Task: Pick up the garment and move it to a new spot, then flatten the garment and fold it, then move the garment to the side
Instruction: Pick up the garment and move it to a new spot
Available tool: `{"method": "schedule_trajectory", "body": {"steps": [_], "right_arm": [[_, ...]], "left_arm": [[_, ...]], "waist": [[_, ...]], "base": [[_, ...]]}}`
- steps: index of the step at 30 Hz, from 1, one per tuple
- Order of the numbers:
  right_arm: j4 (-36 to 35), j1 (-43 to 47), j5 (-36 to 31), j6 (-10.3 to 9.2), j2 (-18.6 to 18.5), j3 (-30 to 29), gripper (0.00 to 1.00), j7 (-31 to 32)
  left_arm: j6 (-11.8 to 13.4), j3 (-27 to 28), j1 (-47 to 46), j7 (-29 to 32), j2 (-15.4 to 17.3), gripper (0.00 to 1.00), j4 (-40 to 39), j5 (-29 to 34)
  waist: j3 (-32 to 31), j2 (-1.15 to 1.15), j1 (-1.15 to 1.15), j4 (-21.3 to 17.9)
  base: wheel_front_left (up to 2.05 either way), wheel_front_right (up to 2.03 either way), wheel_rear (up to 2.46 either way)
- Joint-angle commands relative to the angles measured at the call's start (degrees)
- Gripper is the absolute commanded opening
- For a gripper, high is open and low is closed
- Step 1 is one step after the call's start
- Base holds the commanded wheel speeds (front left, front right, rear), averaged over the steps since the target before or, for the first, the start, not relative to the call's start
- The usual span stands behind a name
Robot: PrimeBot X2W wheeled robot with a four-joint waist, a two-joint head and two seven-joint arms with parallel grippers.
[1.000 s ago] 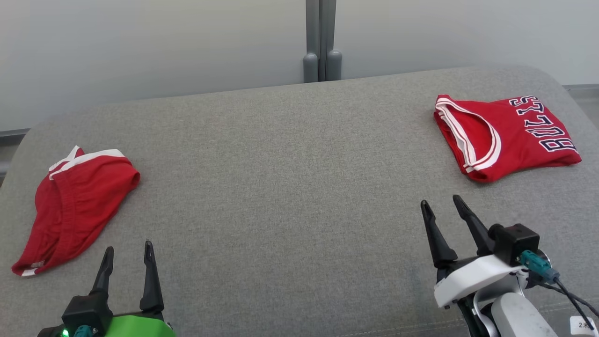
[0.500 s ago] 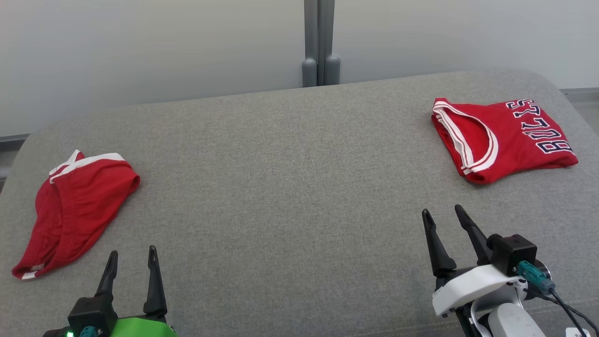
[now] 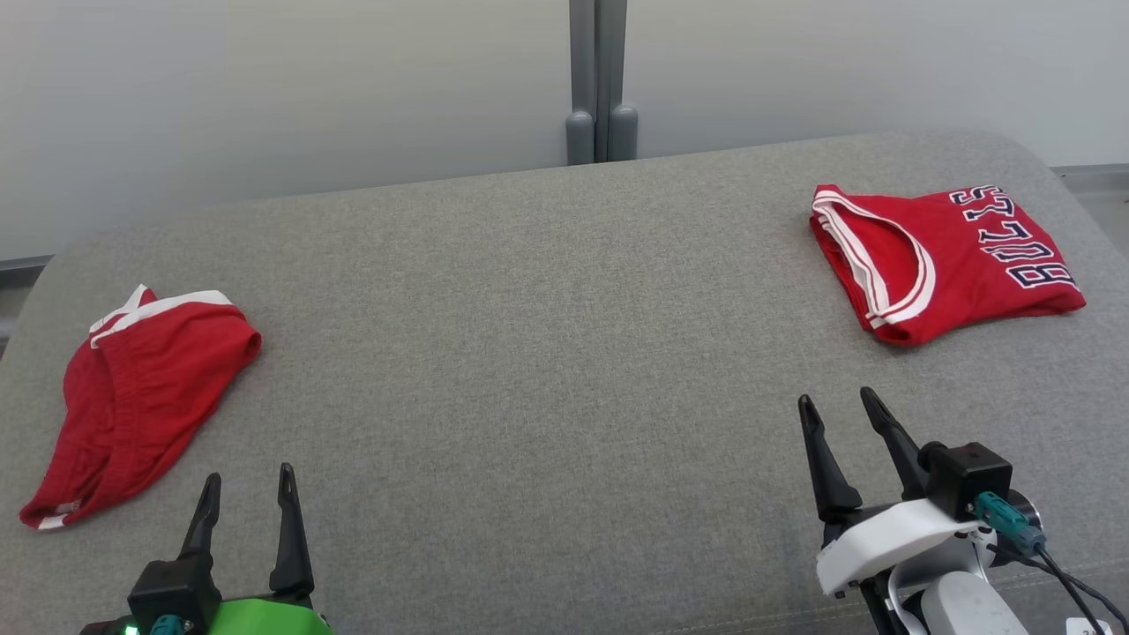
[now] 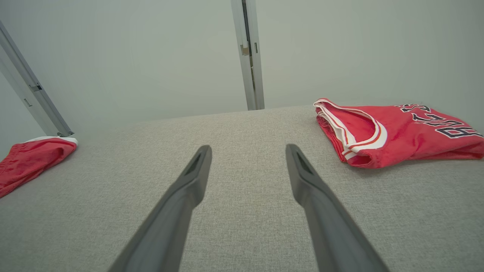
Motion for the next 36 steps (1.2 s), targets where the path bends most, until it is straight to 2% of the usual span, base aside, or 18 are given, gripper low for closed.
{"method": "schedule_trajectory", "body": {"steps": [1,15,36], "right_arm": [[0.24,0.18,-0.51,0.0,0.09,-0.13,1.0,-0.1],[0.48,0.7,-0.54,0.0,0.07,-0.34,1.0,-0.1],[1.51,1.73,-0.1,0.0,0.19,1.15,1.0,-0.1]], "left_arm": [[0.06,0.1,0.26,-0.21,0.13,1.0,0.22,0.3],[0.35,0.03,0.12,-0.21,0.13,1.0,0.32,0.58],[1.11,0.25,1.46,-0.21,0.9,1.0,0.99,0.77]], "waist": [[-0.02,0.0,0.0,0.02],[-0.09,0.0,0.0,2.54],[-1.49,0.0,0.0,16.39]], "base": [[0.0,0.0,0.0],[0.0,0.0,0.0],[0.0,0.0,0.0]]}}
